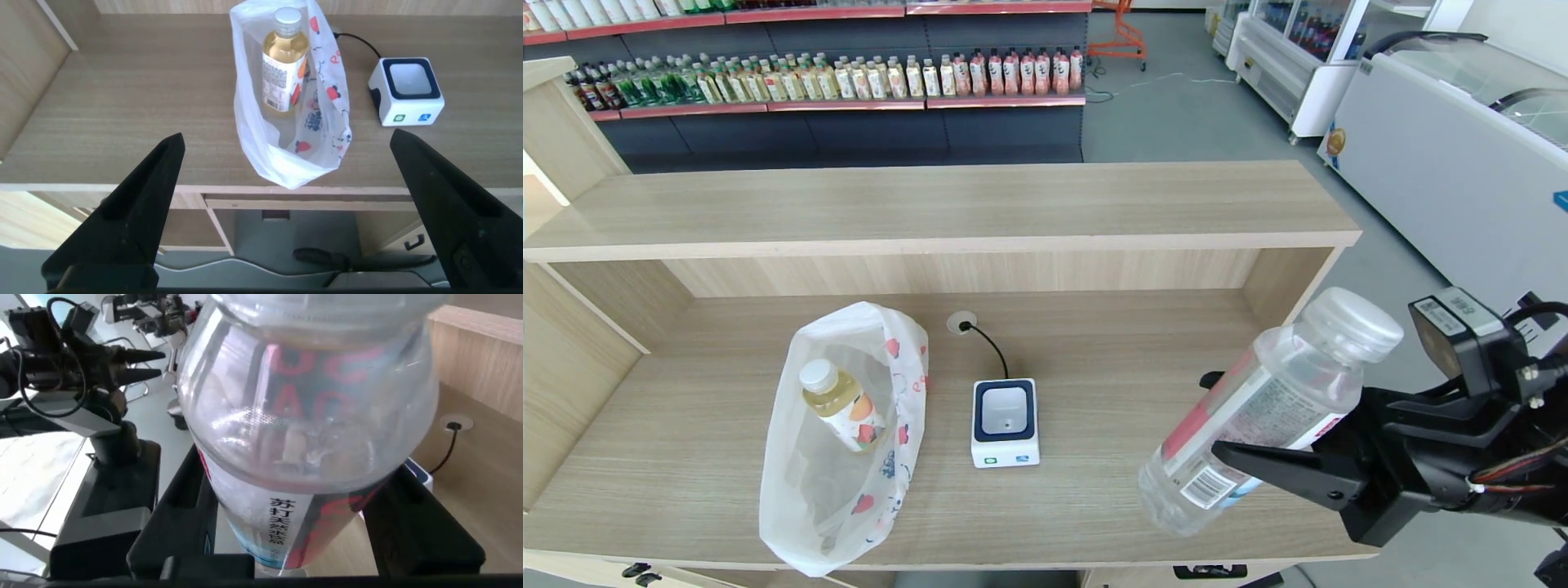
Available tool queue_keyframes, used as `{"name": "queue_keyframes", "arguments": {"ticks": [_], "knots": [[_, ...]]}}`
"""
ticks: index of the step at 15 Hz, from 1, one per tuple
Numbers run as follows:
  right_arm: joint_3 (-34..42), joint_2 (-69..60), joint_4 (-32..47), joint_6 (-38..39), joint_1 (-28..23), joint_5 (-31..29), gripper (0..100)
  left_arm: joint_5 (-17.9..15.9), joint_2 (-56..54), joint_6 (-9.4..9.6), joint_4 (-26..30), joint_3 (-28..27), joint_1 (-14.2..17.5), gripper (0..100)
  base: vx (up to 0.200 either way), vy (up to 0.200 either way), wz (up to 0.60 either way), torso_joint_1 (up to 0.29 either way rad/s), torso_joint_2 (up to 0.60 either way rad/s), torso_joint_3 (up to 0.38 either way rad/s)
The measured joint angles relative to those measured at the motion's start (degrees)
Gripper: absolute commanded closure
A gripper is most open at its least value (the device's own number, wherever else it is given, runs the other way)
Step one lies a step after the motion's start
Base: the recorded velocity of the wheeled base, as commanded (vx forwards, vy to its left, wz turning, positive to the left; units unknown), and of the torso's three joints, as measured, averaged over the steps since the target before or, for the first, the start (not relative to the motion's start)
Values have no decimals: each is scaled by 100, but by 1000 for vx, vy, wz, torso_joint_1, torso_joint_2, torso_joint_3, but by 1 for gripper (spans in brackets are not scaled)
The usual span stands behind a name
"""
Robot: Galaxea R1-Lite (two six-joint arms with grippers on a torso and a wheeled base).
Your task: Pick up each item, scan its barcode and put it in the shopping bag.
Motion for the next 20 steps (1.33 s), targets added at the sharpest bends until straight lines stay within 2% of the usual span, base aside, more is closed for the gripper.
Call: {"name": "queue_keyframes", "arguments": {"ticks": [6, 9, 13, 20], "knots": [[41, -77, 169, 11, 44, -40, 100, 0, 0, 0, 0, 0, 0, 0, 0, 0, 0, 0, 0, 0], [48, -121, 171, 246, 59, -40, 100, 0, 0, 0, 0, 0, 0, 0, 0, 0, 0, 0, 0, 0], [52, -254, 180, 952, 177, -46, 100, 2, 0, 0, 0, 0, 0, 0, 0, 0, 0, 0, 0, 0], [100, -369, 532, 1131, 319, -265, 100, 0, 0, 0, -2, 0, 0, 0, 0, 0, 0, 0, 0, 0]]}}
